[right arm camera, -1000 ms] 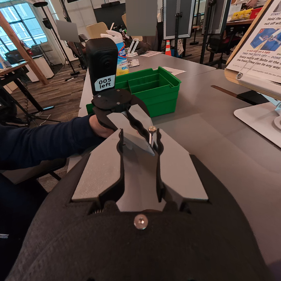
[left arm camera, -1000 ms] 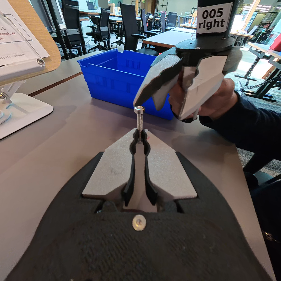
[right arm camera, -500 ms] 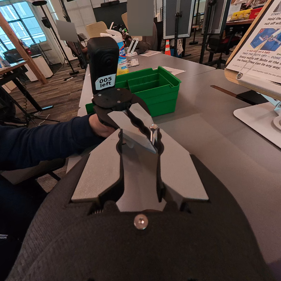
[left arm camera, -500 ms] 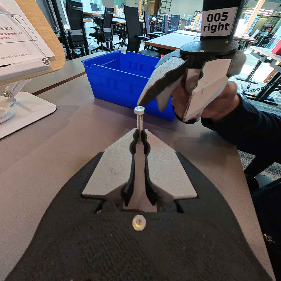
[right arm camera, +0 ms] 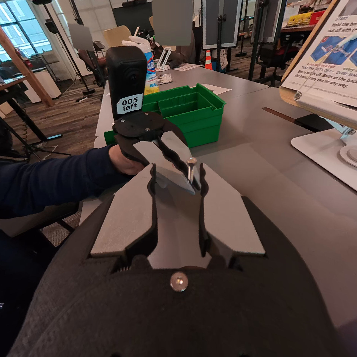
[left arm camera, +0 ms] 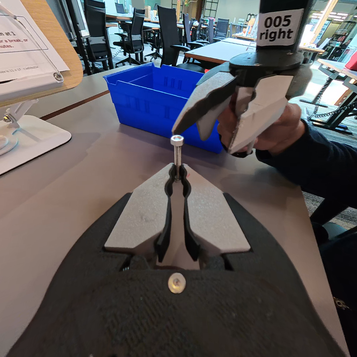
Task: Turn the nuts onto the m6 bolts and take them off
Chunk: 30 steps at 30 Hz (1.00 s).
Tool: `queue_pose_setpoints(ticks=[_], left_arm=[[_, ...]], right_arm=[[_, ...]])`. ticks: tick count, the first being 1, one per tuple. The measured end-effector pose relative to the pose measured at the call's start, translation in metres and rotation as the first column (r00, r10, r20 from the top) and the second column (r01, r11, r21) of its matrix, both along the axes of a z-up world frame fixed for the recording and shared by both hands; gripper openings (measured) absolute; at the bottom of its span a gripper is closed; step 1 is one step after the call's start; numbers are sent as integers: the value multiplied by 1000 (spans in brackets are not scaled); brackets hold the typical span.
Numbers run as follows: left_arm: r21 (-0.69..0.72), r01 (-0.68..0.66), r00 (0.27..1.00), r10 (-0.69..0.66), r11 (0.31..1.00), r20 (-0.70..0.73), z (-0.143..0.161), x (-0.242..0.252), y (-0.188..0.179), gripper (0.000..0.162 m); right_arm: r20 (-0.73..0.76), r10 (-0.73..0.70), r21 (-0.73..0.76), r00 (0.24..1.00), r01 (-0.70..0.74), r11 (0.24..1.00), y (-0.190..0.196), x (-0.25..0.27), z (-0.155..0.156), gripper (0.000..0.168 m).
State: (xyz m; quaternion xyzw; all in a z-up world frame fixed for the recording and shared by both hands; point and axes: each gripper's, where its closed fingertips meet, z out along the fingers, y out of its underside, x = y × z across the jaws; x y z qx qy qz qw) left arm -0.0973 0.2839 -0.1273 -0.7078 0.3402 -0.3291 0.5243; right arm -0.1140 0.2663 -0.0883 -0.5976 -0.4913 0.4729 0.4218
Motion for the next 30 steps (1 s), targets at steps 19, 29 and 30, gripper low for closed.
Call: queue_pose_setpoints(ticks=[19,29,30], left_arm=[[0,-9,1000,9,1000,-17,-3,0,2,2],[2,0,1000,0,1000,-5,-1,1,0,2],[3,4,1000,-4,1000,-10,-1,2,-1,2]], right_arm=[[1,38,-5,999,-38,999,-7,-2,0,43],[-3,-5,-18,1000,5,1000,2,0,0,45],[-4,4,-24,1000,-4,1000,0,0,0,46]])
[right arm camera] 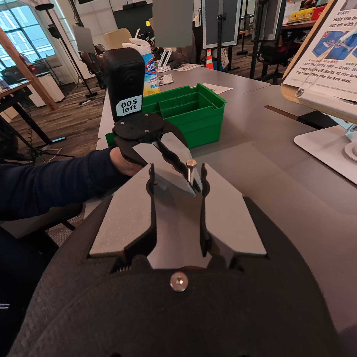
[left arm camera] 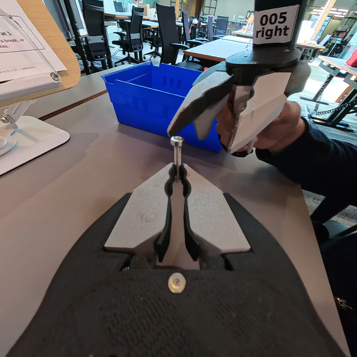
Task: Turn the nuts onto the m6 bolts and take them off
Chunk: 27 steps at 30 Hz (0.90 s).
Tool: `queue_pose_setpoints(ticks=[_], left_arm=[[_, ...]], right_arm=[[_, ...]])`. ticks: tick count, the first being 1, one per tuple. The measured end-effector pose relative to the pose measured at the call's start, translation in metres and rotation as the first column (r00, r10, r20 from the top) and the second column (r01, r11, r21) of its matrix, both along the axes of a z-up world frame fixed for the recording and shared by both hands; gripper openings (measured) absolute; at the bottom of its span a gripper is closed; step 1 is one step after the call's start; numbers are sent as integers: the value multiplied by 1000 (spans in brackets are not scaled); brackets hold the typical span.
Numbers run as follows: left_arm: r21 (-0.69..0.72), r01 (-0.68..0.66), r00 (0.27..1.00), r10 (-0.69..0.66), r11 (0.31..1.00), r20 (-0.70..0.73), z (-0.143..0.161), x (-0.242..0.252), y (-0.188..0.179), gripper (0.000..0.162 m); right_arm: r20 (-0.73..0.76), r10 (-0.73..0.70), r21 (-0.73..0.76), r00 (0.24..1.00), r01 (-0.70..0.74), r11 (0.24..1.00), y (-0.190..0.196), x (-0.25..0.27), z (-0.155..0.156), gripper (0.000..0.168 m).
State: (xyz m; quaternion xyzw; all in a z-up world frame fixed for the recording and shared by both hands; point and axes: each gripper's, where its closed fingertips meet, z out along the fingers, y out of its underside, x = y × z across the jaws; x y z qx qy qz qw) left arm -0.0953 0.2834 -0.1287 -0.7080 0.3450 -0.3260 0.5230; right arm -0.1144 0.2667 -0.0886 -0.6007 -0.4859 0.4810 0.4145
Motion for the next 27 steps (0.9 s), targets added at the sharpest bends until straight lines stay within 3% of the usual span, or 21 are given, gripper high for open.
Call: queue_pose_setpoints(ticks=[3,6,15,19,27], left_arm=[[3,-12,1000,12,1000,-14,-2,-1,2,2],[-14,-39,999,39,999,9,0,-8,6,2],[-2,-11,1000,11,1000,1,0,-2,1,2],[-14,-42,999,42,999,7,0,-8,6,2],[-4,-20,1000,20,1000,7,1,-3,3,2]], right_arm=[[6,27,5,1000,-27,1000,-6,-2,-1,46],[1,74,26,997,-74,997,-15,-2,2,32],[4,12,-2,1000,-12,1000,-3,-2,-1,48],[10,97,26,995,-97,995,-19,-3,0,29],[8,-3,16,1000,3,1000,-1,-1,-1,47]])
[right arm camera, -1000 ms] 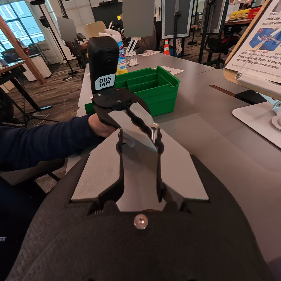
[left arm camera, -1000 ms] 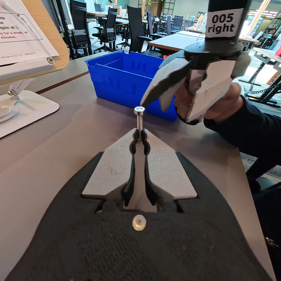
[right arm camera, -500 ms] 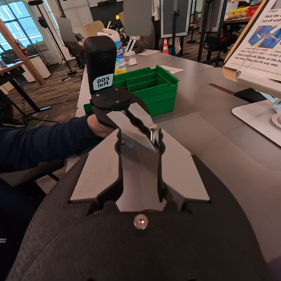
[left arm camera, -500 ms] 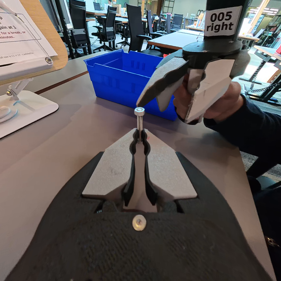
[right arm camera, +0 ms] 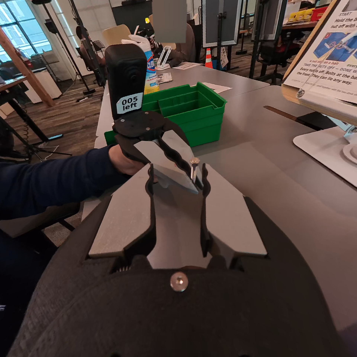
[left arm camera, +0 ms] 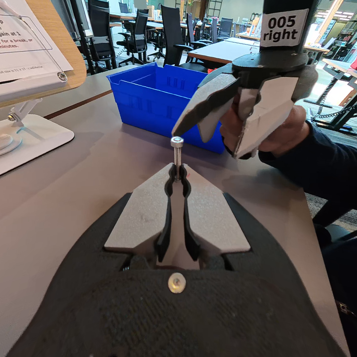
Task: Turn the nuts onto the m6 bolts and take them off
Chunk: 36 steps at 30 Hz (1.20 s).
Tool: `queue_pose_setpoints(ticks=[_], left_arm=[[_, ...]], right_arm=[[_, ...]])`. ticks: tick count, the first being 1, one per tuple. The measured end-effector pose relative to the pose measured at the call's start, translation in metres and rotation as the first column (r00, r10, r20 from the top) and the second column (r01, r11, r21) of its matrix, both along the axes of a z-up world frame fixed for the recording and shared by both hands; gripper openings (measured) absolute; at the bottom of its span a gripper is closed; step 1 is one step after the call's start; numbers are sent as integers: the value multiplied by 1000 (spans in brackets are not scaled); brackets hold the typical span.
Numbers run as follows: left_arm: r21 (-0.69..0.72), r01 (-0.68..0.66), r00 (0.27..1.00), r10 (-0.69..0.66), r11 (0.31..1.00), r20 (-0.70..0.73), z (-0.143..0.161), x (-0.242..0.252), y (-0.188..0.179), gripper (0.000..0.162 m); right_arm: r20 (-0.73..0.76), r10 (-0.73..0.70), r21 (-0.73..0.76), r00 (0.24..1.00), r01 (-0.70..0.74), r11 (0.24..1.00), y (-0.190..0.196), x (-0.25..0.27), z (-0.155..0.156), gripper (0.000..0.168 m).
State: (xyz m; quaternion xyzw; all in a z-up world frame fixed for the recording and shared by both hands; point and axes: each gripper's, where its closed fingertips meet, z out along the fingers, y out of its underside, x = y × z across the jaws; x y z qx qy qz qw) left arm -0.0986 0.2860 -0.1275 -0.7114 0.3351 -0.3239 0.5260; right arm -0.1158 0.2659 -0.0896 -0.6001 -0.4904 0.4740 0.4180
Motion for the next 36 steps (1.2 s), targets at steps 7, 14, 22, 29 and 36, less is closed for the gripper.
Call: queue_pose_setpoints(ticks=[7,14,22,29,36], left_arm=[[-4,-13,1000,13,1000,5,0,-3,2,2],[0,-2,1000,2,1000,-1,0,0,0,2],[-2,-6,1000,6,1000,-1,0,-1,1,2],[-1,-4,1000,4,1000,-2,-1,-1,0,2],[-6,-17,1000,17,1000,-3,-2,-3,3,2]], right_arm=[[9,75,21,997,-75,997,-15,-2,0,33],[-4,0,1,1000,0,1000,0,0,1,48],[10,60,21,998,-60,998,-13,-2,0,35],[1,-17,-5,1000,17,1000,3,1,0,47],[2,123,21,992,-123,992,-24,-2,1,31]])
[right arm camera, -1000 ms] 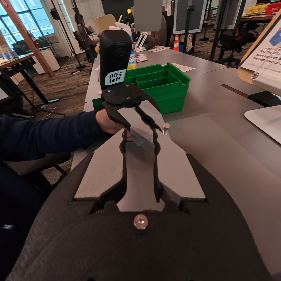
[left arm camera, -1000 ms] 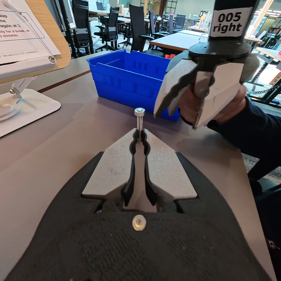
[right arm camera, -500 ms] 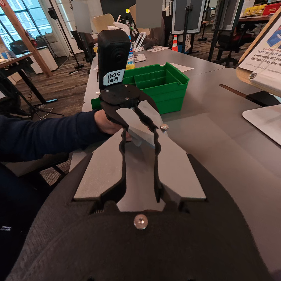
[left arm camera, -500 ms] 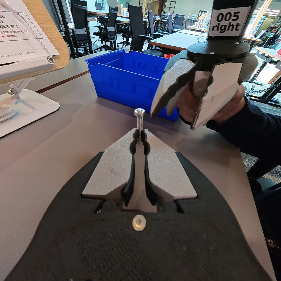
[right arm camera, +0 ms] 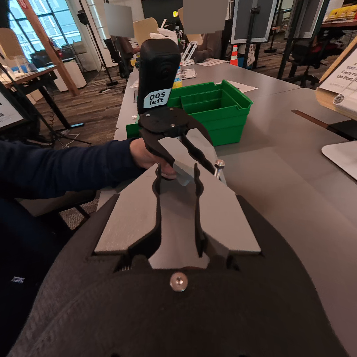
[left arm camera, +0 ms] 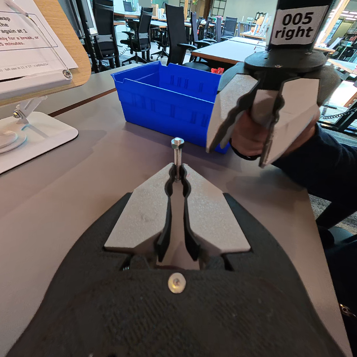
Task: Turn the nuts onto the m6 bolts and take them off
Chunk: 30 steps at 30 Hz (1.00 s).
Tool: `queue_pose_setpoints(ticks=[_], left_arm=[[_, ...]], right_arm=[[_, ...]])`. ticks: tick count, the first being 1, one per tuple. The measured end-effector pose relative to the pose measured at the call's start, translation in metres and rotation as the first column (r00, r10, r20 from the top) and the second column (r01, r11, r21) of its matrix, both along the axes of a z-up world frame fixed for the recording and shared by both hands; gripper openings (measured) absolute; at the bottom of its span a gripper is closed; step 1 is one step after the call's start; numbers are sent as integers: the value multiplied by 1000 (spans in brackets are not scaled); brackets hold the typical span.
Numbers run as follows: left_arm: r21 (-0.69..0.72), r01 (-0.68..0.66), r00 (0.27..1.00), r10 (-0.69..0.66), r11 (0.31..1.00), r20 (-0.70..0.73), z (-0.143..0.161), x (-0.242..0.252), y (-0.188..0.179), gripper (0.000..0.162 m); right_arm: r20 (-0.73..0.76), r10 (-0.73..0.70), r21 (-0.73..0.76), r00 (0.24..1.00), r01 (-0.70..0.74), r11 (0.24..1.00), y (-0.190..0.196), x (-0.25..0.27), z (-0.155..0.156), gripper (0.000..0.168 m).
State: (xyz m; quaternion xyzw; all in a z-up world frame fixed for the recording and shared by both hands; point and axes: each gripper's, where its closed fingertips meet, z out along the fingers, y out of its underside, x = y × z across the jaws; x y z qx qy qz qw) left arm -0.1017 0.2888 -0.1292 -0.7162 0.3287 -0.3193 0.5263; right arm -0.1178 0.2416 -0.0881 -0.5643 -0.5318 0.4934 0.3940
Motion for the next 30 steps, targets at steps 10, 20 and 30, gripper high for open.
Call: queue_pose_setpoints(ticks=[10,20,30], left_arm=[[0,5,1000,-5,1000,-8,-1,2,-1,2],[6,23,1000,-23,1000,0,0,5,-3,2],[-2,4,1000,-4,1000,-1,-1,2,0,2]], right_arm=[[17,-41,-30,999,41,999,9,0,-4,35],[24,-147,-1,989,147,989,27,2,-6,55],[-1,-113,-34,994,113,993,22,4,-1,44]])
